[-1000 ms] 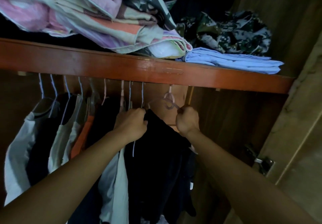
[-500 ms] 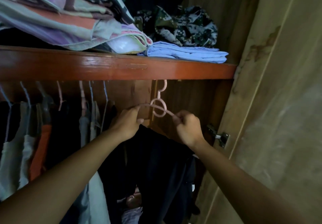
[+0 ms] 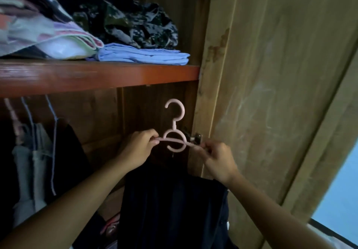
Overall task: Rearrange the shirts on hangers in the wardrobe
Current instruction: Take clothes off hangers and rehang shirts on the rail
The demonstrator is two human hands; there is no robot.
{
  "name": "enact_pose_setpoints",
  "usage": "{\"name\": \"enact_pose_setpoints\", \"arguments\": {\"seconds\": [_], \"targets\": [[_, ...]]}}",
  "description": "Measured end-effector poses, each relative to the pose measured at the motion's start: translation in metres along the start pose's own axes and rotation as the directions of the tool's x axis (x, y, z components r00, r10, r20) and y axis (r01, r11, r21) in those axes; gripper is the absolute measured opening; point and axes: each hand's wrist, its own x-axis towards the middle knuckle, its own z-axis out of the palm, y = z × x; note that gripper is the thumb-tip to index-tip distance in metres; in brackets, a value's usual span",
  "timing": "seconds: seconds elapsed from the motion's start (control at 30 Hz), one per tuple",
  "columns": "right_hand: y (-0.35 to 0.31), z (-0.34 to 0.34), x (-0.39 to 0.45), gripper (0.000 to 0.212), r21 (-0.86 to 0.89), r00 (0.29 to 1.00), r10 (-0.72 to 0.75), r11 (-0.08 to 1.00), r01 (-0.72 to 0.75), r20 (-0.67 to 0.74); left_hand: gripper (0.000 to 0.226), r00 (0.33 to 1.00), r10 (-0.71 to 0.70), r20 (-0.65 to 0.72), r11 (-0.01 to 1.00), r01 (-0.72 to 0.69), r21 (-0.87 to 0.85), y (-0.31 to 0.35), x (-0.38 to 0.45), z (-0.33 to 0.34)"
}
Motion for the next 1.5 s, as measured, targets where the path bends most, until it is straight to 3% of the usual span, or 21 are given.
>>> {"name": "enact_pose_setpoints", "arguments": {"seconds": [0.13, 0.27, 0.37, 0.9, 1.07, 1.2, 1.5], "targets": [[0.018, -0.041, -0.025, 0.024, -0.048, 0.998, -0.031, 0.998, 0.029, -0.046, 0.009, 0.995, 0.074, 0.068, 0.995, -0.069, -0.071, 0.034, 0.002, 0.018], [0.030, -0.091, -0.059, 0.005, -0.158, 0.984, -0.153, 0.978, 0.137, -0.093, 0.012, 0.977, 0.182, 0.110, 0.963, -0.154, -0.220, 0.076, 0.001, 0.033], [0.035, -0.129, -0.086, 0.012, -0.232, 0.977, -0.185, 0.960, 0.156, -0.109, 0.014, 0.960, 0.242, 0.142, 0.938, -0.194, -0.287, 0.114, -0.004, 0.045], [0.049, -0.298, -0.219, 0.014, -0.208, 0.927, 0.104, 0.960, -0.188, -0.360, 0.013, 0.829, 0.544, 0.126, 0.703, -0.370, -0.607, 0.294, -0.047, 0.125], [0.049, -0.331, -0.266, 0.019, -0.223, 0.869, 0.199, 0.919, -0.326, -0.452, 0.010, 0.743, 0.642, 0.188, 0.617, -0.355, -0.703, 0.343, -0.056, 0.158], [0.043, -0.348, -0.304, 0.018, -0.298, 0.794, 0.240, 0.835, -0.463, -0.559, 0.008, 0.651, 0.720, 0.239, 0.601, -0.414, -0.683, 0.380, -0.058, 0.187], [0.009, -0.355, -0.374, 0.008, -0.263, 0.600, 0.367, 0.653, -0.710, -0.711, 0.015, 0.378, 0.899, 0.223, 0.384, -0.431, -0.816, 0.438, -0.087, 0.224]]}}
